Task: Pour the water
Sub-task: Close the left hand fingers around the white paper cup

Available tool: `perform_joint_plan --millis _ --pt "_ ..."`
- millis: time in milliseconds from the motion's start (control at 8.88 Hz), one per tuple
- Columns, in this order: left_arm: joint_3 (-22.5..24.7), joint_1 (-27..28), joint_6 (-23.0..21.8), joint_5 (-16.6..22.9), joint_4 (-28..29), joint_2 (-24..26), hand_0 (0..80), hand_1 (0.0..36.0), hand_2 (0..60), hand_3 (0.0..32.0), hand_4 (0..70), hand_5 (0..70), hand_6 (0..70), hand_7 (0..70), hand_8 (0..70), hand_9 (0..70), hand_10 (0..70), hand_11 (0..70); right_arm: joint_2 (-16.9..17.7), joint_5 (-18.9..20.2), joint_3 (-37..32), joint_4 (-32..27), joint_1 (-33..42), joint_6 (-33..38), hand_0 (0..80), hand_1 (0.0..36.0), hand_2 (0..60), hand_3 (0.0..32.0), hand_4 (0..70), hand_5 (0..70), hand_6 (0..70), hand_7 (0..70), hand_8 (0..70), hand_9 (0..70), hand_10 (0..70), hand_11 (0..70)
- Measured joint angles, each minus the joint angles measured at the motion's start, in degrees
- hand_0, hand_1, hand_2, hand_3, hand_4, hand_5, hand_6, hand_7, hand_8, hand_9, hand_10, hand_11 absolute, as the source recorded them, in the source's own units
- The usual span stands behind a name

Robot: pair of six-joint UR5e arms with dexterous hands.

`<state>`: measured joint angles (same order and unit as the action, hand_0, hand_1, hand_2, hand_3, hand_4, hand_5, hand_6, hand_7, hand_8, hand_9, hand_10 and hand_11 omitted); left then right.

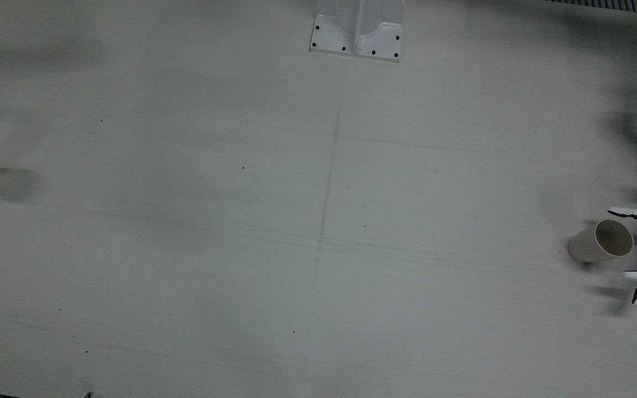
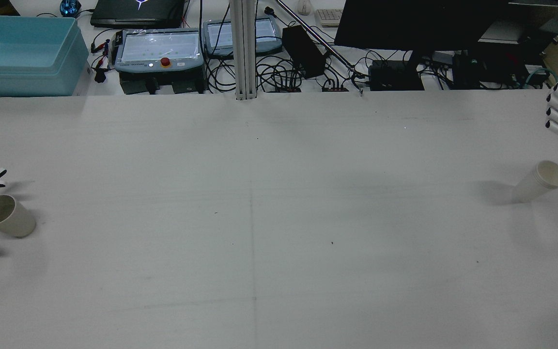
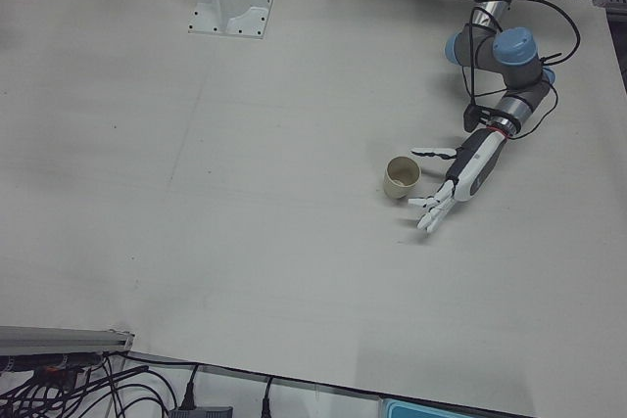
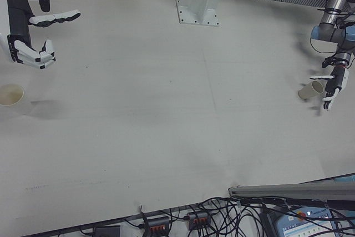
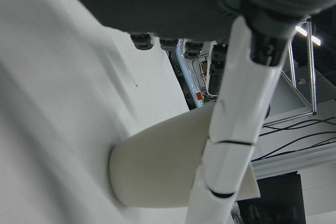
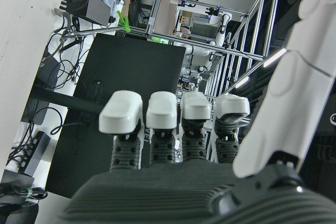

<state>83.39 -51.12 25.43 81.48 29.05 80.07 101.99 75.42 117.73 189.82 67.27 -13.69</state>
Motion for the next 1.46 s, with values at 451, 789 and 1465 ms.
perform_joint_plan --millis 451,789,1465 --pt "1.97 1.53 -0.02 -0.26 -2.37 1.08 80.0 31.4 6.4 0.0 12.6 33.7 4.2 9.1 2.7 2.3 1.6 6.0 0.44 0.19 0.07 -0.06 0.87 0.05 55.3 5.6 0.0 0.0 32.5 70.0 60.3 70.0 70.0 70.0 70.0 70.0" --pt "2.27 2.64 -0.01 -0.94 -4.79 3.6 80.0 31.4 4.9 0.0 17.6 40.8 5.7 10.1 3.6 3.4 2.5 7.2 0.86 0.3 -0.01 -0.21 2.1 0.07 55.2 5.5 0.0 0.0 32.7 70.0 59.4 70.0 70.0 70.0 70.0 70.0" --pt "2.3 5.93 -5.21 -8.04 -6.78 4.82 80.0 36.0 60.0 0.0 70.0 70.0 19.4 21.8 10.4 10.4 10.2 17.8 2.55 0.42 -1.06 -3.13 4.03 0.15 56.1 6.1 0.0 0.0 37.9 70.0 62.2 70.0 70.0 70.0 70.0 70.0"
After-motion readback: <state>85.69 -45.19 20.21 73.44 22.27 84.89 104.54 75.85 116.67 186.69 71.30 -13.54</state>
